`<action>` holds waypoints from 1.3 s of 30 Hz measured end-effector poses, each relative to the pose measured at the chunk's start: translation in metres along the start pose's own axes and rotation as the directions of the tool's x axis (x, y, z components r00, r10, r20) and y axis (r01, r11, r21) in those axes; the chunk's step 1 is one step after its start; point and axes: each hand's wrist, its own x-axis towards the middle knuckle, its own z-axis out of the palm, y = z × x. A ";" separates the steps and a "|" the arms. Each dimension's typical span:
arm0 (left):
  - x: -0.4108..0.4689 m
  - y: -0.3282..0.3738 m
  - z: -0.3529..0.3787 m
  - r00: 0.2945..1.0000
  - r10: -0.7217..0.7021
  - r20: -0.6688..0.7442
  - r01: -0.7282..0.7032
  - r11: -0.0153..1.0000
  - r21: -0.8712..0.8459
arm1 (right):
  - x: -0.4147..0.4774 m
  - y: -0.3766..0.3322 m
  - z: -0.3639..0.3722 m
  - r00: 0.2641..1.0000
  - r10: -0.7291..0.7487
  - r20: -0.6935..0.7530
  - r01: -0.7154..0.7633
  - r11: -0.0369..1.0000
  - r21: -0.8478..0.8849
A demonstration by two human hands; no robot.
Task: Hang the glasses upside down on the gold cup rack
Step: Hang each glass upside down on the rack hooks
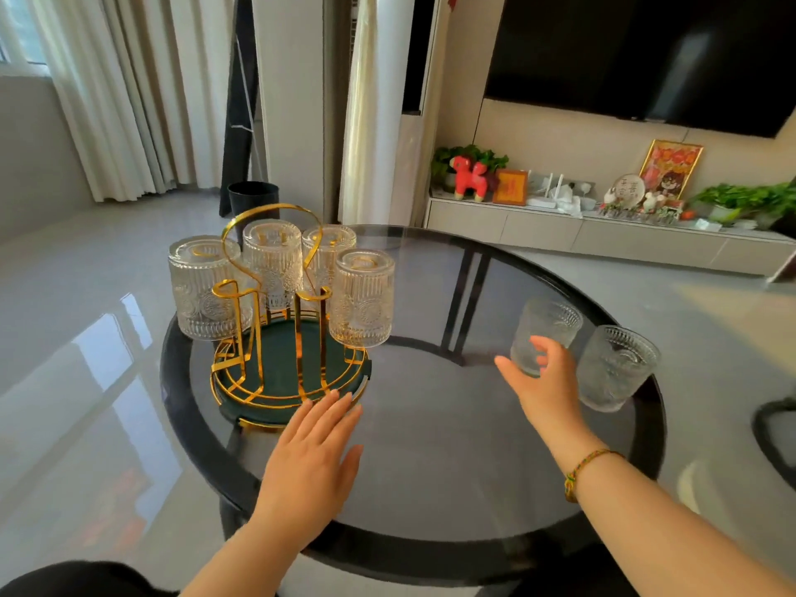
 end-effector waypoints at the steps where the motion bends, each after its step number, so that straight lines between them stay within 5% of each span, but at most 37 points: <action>1: 0.005 0.006 0.003 0.998 0.066 0.005 -0.066 0.998 0.015 | -0.001 0.007 -0.001 1.000 0.023 -0.020 -0.023 1.000 -0.002; 5: 0.020 0.018 0.016 0.979 0.042 0.199 -0.030 0.998 -0.060 | 0.003 0.027 0.005 0.994 0.108 -0.011 -0.108 0.994 0.034; 14: 0.027 0.006 0.041 0.989 -0.004 0.150 0.022 0.993 -0.118 | 0.046 0.050 0.023 0.945 0.286 -0.160 -0.257 0.950 0.178; 24: 0.030 0.008 0.042 0.987 -0.014 0.158 0.038 0.988 -0.150 | 0.071 0.057 0.032 0.912 0.285 -0.294 -0.297 0.955 0.003; 31: 0.030 0.006 0.043 0.989 -0.023 0.144 0.047 0.985 -0.164 | 0.057 0.048 0.025 0.978 0.196 -0.069 -0.183 0.971 0.155; 39: 0.027 0.009 0.041 0.993 -0.028 0.113 0.046 0.986 -0.160 | 0.052 0.010 0.012 0.984 0.035 0.174 -0.044 0.998 0.049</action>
